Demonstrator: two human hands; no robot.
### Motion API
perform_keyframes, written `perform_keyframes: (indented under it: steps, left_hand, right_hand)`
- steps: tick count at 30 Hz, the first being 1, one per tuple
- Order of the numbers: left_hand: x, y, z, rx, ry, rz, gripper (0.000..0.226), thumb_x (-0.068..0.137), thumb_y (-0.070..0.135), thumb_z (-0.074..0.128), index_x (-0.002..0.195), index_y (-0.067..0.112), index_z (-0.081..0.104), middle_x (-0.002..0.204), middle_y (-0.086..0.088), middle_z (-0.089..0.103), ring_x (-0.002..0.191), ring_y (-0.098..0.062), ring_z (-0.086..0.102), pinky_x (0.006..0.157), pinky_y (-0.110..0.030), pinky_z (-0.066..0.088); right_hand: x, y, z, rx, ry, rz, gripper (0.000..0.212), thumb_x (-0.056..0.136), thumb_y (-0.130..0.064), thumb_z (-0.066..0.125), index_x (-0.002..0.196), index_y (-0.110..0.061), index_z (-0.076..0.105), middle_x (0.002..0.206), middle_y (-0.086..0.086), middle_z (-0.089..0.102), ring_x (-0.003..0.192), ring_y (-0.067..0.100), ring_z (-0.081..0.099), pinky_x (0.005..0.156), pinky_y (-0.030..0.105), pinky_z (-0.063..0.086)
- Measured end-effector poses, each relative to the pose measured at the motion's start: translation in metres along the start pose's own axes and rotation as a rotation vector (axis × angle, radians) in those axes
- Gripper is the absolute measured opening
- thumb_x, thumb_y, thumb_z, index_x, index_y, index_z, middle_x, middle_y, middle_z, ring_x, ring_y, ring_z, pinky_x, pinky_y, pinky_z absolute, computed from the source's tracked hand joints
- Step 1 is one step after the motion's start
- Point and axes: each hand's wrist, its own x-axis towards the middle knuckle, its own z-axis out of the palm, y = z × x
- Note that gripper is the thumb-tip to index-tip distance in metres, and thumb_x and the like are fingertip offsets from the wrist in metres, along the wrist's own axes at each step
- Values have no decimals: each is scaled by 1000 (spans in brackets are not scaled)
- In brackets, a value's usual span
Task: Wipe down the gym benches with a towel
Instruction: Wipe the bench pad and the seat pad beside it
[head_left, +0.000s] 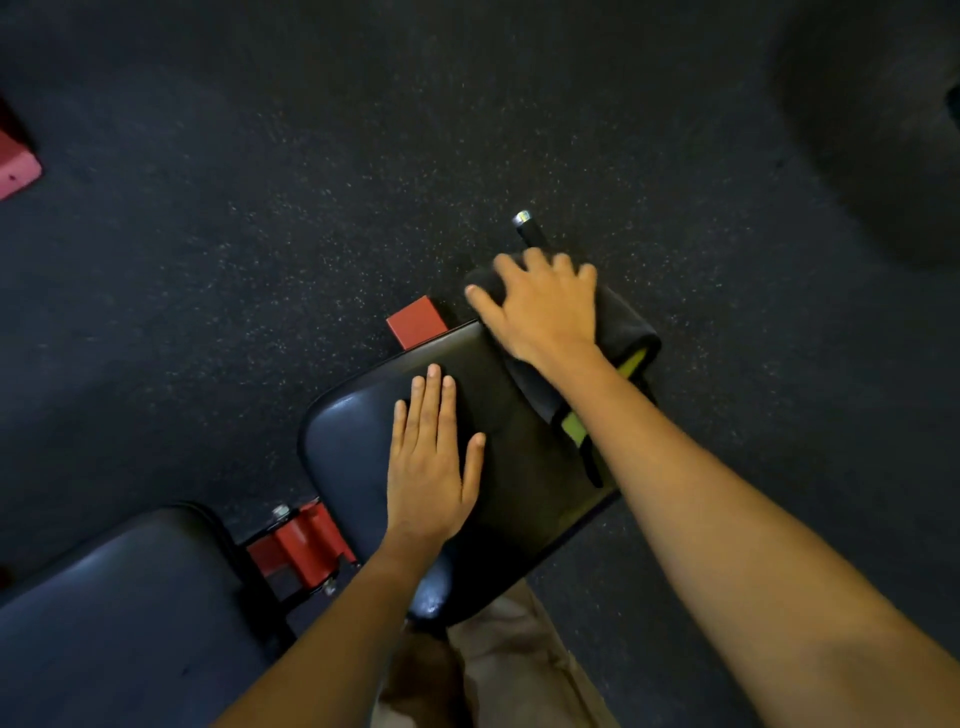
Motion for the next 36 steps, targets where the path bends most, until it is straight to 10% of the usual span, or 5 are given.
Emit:
perform_keyframes:
  steps: [22,36]
  left_hand:
    - [-104,-75,0,-189,56,-116,57,100,38,30,148,12,16,156,-4,13,146,-14,2,118,-30,4]
    - [-206,-125,-18,125,-15,-278,55,87,24,36,134,-3,46,145,-21,39,138,-28,23,114,-42,11]
  right_hand:
    - [-52,-158,40,-154,43,-355,54,97,-56,30,134,-22,50,134,13,51,119,37,47,98,51,30]
    - [-139,-185,89,-330,107,-669,52,82,-52,59,126,-24,61,148,12,42,129,42,41,99,61,33]
